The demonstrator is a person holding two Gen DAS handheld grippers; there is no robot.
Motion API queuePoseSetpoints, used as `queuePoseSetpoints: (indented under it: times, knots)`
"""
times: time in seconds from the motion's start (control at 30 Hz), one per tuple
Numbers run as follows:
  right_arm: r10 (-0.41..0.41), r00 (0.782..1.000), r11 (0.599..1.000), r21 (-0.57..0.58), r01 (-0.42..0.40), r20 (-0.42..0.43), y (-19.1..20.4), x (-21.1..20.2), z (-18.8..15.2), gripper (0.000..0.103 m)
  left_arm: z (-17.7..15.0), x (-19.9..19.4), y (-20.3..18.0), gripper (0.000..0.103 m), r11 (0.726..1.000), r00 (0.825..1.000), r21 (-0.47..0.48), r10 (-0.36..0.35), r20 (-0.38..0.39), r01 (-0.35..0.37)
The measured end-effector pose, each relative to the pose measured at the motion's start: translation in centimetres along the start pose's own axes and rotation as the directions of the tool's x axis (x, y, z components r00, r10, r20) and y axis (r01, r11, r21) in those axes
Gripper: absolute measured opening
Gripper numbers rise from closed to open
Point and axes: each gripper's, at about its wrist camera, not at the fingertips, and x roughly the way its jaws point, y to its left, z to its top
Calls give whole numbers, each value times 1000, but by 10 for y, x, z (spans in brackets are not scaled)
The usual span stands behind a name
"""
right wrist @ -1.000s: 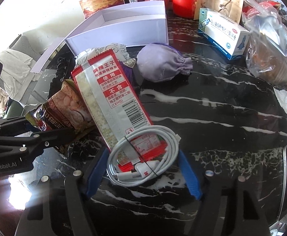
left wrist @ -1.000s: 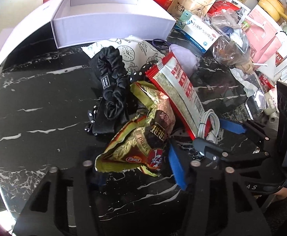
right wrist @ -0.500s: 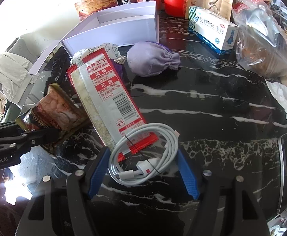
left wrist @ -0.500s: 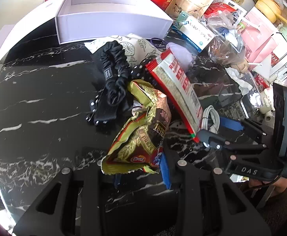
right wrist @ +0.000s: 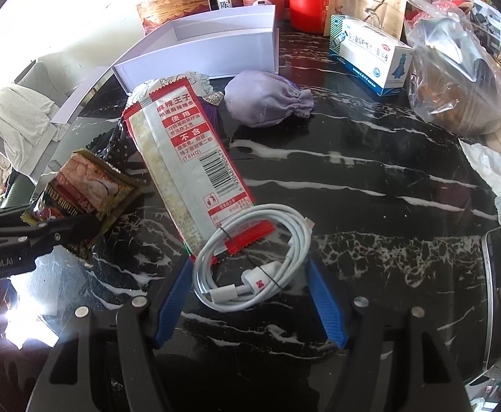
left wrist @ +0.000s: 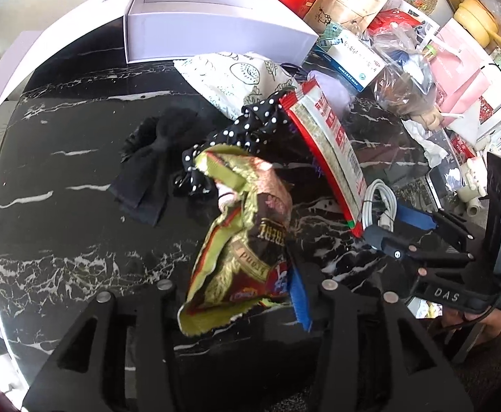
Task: Organize objects
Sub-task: 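Close right tool on the white cable coil while left tool grasps the gold-green snack bag, then lift and carry the cable with right tool while left tool carries the snack bag to the white box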
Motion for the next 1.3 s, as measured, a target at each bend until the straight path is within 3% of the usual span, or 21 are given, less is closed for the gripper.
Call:
queuePoseSetpoints:
  times: [0.27, 0.33, 0.5, 0.6, 0.87, 1.3]
  knots:
    - [0, 1000, 1000, -6, 0, 19, -1, 1, 3, 65, 13, 9, -12, 47, 996, 999, 85, 28, 32, -30]
    - [5, 1000, 1000, -2, -5, 23, -3, 1, 3, 64, 12, 10, -15, 39, 992, 998, 111, 53, 42, -58]
    - [27, 999, 999, 33, -29, 44, -12, -2, 6, 64, 15, 10, -9, 36, 998, 1000, 60, -27, 13, 26]
    - [34, 998, 999, 36, -36, 57, -15, -5, 7, 64, 16, 8, -12, 36, 997, 1000, 79, 0, 22, -2]
    - [63, 995, 998, 4, -63, 78, -12, -13, 12, 64, 22, -6, -17, 36, 994, 999, 107, -7, 41, 3]
    - [118, 981, 990, -91, -105, 151, 3, -32, 36, 64, 45, -32, -18, 36, 993, 996, 107, -59, 63, 53]
